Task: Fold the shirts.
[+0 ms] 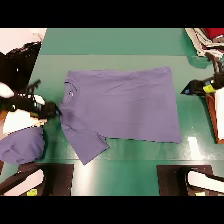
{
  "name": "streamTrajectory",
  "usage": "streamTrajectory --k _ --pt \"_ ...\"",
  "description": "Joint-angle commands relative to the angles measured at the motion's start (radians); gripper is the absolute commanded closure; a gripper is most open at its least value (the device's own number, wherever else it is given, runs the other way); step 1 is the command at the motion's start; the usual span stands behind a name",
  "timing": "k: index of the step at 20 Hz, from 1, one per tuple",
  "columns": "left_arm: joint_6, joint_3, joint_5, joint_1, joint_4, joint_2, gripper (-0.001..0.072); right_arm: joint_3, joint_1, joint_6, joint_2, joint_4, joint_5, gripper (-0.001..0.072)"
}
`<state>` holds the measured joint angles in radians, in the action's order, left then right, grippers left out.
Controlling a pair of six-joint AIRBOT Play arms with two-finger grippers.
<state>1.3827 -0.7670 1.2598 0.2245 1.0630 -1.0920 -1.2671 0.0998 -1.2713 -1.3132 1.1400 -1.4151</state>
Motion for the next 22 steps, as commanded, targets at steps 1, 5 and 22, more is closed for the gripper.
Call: streamTrajectory --k 1,5,22 --pt "0.002 0.235 -0.042 0.0 -0.057 0.126 0.0225 0.146 0.002 0.027 0.124 -0.023 0.002 0.0323" --pt "-0.002 0.302 -0.126 0.0 -0.1 0.129 0.0225 0.216 0.003 0.027 0.221 -0.022 0.003 0.0323" --pt "-0.108 0.249 -0.245 0.0 -0.259 0.127 0.0686 0.76 0.459 0.023 0.344 0.006 0.03 0.0143"
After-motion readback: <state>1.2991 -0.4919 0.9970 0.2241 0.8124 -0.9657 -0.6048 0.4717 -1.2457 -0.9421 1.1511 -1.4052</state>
